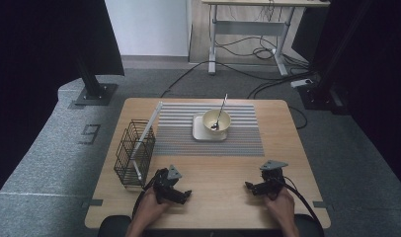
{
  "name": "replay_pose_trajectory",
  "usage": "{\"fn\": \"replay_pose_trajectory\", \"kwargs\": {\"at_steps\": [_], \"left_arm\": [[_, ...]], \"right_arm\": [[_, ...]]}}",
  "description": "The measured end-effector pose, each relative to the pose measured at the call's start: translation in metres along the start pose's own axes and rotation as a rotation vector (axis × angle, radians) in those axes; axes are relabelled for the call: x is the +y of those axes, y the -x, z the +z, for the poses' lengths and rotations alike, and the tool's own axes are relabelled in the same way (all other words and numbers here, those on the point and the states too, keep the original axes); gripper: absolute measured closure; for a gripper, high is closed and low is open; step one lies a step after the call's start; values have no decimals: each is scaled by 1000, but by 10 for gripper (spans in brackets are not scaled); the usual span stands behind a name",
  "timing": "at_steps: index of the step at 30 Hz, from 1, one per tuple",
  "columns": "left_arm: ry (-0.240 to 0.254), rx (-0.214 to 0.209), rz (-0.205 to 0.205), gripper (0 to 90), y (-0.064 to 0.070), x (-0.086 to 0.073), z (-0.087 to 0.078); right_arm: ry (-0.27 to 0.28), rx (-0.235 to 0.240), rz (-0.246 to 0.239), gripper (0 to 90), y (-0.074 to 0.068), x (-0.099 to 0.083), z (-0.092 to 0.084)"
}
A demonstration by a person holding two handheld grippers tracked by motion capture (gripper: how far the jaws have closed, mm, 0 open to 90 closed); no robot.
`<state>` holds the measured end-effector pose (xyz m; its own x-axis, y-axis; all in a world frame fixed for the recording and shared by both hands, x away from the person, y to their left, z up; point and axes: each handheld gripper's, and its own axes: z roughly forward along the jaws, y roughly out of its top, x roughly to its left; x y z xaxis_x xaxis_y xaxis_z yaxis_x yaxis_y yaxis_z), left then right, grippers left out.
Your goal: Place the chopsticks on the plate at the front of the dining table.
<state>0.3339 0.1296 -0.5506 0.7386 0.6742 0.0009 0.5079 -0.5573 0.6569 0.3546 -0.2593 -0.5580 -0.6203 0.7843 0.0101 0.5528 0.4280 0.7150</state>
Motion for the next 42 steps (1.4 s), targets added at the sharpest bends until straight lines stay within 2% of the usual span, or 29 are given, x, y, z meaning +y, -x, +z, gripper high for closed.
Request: {"fn": "replay_pose_trajectory", "kwargs": {"at_steps": [20, 33, 35, 38, 42], "left_arm": [[-1, -7, 5, 0, 1, 1, 1], [-1, -12, 12, 0, 2, 2, 2], [-1, -12, 12, 0, 2, 2, 2], [-1, -12, 12, 0, 2, 2, 2], [-1, -12, 12, 0, 2, 2, 2]], "right_arm": [[0, -16, 17, 0, -2, 1, 1], [-10, -3, 6, 10, 0, 3, 1], [-13, -11, 23, 31, 2, 4, -2], [-6, -13, 24, 26, 2, 6, -5], [11, 8, 21, 11, 0, 13, -13]]}}
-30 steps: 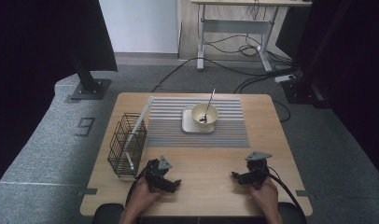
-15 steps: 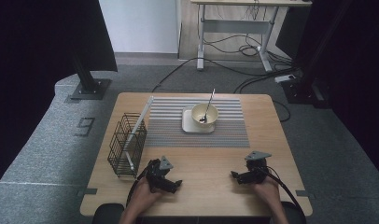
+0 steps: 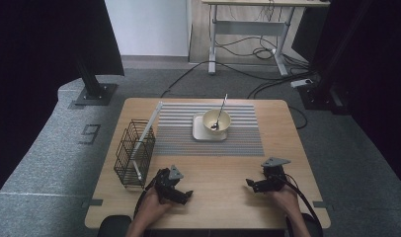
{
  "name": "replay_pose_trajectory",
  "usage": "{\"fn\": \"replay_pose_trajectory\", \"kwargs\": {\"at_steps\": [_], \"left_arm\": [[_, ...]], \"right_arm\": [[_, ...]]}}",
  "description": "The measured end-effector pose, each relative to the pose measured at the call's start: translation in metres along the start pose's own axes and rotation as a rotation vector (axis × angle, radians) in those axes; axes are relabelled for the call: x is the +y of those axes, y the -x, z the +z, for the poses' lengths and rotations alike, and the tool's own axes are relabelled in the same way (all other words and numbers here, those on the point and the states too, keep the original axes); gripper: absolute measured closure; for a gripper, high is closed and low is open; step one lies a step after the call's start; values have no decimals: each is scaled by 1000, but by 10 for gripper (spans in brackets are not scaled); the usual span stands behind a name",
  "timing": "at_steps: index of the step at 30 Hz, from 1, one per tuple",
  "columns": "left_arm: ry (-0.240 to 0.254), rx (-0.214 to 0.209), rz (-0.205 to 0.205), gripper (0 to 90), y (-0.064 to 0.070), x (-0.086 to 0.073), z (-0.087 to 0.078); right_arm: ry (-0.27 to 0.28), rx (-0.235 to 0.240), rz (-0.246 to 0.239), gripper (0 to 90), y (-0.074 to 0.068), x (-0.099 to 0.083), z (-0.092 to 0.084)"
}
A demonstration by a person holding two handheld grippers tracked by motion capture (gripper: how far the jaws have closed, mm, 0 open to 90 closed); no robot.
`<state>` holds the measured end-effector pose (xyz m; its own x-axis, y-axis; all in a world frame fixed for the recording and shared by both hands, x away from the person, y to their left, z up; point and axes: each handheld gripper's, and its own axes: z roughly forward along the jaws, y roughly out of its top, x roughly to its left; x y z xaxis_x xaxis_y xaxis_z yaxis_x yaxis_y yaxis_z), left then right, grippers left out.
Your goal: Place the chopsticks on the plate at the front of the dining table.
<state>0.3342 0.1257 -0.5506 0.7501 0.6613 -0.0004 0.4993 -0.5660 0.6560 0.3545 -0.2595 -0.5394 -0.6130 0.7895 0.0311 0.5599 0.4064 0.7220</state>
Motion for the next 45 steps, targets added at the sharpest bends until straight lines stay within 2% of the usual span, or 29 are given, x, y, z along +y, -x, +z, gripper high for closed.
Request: {"fn": "replay_pose_trajectory", "kwargs": {"at_steps": [4, 9, 15, 26, 36, 39, 45], "left_arm": [[0, 0, 0, 0, 0, 0, 0], [0, 0, 0, 0, 0, 0, 0], [2, 0, 0, 0, 0, 0, 0], [4, -1, -4, 0, 0, 0, 0], [4, -1, -4, 0, 0, 0, 0], [2, -2, -4, 0, 0, 0, 0], [2, -2, -4, 0, 0, 0, 0]], "right_arm": [[-8, 31, -10, 8, -5, 9, -9], [25, 55, -18, 0, -11, 20, -19], [56, 69, -31, 0, -17, 31, -25], [105, 145, -65, 0, -35, 62, -32], [104, 168, -103, 0, -46, 83, -34], [108, 171, -129, 0, -50, 91, -35], [97, 190, -137, 0, -58, 106, -37]]}}
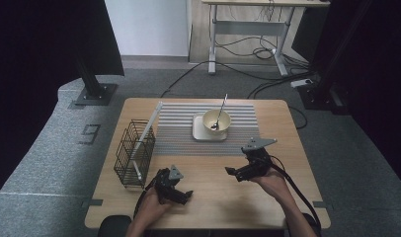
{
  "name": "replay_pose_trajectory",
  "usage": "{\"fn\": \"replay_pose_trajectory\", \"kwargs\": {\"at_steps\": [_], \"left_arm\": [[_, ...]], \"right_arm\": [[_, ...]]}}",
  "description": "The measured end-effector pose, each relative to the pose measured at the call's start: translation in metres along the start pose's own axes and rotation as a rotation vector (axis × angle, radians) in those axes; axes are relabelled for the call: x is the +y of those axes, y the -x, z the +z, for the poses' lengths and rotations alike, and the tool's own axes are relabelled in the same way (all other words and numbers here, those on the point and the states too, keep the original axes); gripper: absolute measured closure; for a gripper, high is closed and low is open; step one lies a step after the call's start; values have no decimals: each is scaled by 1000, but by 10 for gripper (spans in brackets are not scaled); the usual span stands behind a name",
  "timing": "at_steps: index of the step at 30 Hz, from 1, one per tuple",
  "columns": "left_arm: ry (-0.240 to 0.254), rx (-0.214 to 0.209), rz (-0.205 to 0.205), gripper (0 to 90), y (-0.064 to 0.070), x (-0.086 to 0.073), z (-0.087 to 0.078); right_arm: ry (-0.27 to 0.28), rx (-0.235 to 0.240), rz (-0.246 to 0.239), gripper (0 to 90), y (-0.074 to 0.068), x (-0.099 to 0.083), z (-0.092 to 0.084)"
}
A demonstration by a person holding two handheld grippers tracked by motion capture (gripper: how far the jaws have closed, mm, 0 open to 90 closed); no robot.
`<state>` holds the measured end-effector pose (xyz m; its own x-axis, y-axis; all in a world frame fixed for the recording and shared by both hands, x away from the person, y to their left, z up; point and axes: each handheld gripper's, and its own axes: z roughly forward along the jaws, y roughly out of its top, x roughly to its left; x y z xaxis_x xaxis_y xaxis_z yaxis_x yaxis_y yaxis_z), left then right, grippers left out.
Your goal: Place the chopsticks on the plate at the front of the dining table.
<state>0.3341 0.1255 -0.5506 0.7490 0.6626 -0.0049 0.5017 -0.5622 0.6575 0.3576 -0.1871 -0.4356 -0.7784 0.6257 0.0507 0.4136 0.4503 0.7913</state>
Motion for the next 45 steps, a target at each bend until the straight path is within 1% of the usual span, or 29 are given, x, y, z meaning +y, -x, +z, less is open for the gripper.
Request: {"fn": "replay_pose_trajectory", "kwargs": {"at_steps": [2, 4, 7, 8, 11, 13, 20, 21, 23, 27, 37, 38, 40, 43, 44, 45], "left_arm": [[0, 0, 0, 0, 0, 0, 0], [0, 0, 1, 0, 0, 0, 0], [0, 1, 2, 0, 0, 0, 0], [0, 1, 1, 0, 0, 0, 0], [0, 1, 1, 0, 0, 0, 0], [0, 1, 1, 0, 0, 0, 0], [0, 1, 1, 0, 0, 0, 0], [0, 1, 1, 0, 0, 0, 0], [0, 0, 0, 0, 0, 0, 0], [0, 0, 0, 0, 0, 0, 0], [-1, 0, -1, 0, 0, 0, 0], [-1, 0, -1, 0, 0, 0, 0], [-2, 1, 1, 0, 0, 0, 0], [-3, 0, 2, 0, 0, 0, 0], [-3, 0, 1, 0, 0, 0, 0], [-3, 0, 2, 0, 0, 0, 0]], "right_arm": [[5, 2, -17, 0, -3, 6, 1], [7, 14, -18, 0, -5, 12, 1], [14, 24, -31, 0, -8, 20, 3], [8, 30, -30, 0, -9, 22, 3], [13, 36, -47, 0, -12, 30, 5], [11, 49, -41, 0, -14, 36, 6], [14, 69, -68, 0, -24, 53, 10], [9, 73, -77, 0, -28, 59, 11], [13, 76, -83, 0, -30, 62, 12], [15, 93, -91, 0, -36, 72, 14], [19, 157, -97, 0, -53, 96, 24], [20, 164, -105, 0, -57, 101, 26], [22, 167, -107, 0, -58, 102, 27], [15, 176, -118, 0, -64, 109, 31], [17, 187, -117, 0, -67, 113, 33], [17, 187, -117, 0, -67, 113, 33]]}}
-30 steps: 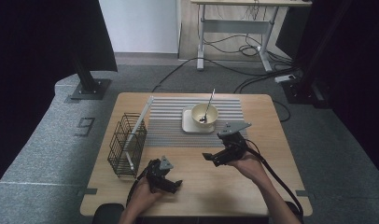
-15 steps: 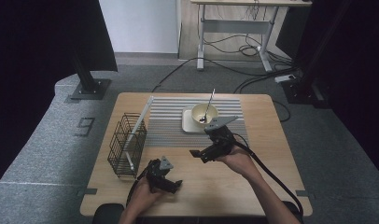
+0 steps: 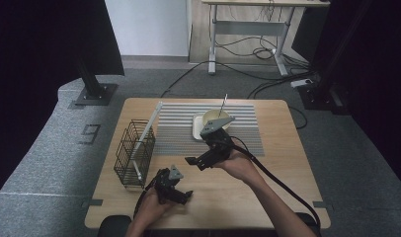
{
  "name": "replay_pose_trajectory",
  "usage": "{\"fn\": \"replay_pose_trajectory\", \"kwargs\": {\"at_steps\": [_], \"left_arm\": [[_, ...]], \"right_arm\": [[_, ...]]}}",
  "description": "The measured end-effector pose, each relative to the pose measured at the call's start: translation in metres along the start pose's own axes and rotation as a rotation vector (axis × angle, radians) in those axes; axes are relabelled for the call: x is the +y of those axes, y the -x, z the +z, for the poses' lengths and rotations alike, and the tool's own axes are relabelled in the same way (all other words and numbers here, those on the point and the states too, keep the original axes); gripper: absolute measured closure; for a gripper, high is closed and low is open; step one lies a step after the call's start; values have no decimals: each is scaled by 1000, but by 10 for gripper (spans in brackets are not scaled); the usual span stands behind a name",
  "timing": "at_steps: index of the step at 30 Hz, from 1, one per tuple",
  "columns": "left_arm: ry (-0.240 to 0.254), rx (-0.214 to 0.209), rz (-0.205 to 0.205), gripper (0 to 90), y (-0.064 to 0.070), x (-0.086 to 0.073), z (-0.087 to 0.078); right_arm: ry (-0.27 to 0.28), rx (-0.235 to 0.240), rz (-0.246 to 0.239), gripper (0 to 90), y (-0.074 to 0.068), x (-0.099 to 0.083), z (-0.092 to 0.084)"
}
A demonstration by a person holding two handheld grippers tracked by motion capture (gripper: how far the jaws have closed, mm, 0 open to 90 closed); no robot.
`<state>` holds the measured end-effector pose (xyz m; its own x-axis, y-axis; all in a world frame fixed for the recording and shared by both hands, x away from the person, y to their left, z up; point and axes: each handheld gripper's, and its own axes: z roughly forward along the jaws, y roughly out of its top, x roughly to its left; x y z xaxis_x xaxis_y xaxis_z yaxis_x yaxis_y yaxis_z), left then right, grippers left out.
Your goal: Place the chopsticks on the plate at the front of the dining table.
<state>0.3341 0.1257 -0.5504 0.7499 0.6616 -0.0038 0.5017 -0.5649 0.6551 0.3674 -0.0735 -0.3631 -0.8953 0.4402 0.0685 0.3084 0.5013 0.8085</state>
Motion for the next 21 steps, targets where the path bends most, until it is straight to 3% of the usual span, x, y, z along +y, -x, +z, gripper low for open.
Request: {"fn": "replay_pose_trajectory", "kwargs": {"at_steps": [8, 21], "left_arm": [[0, 0, 0, 0, 0, 0, 0], [1, 1, 0, 0, 0, 0, 0]], "right_arm": [[-1, 41, 7, 0, -8, 12, 11], [-23, 92, -51, 0, -33, 33, 34]]}}
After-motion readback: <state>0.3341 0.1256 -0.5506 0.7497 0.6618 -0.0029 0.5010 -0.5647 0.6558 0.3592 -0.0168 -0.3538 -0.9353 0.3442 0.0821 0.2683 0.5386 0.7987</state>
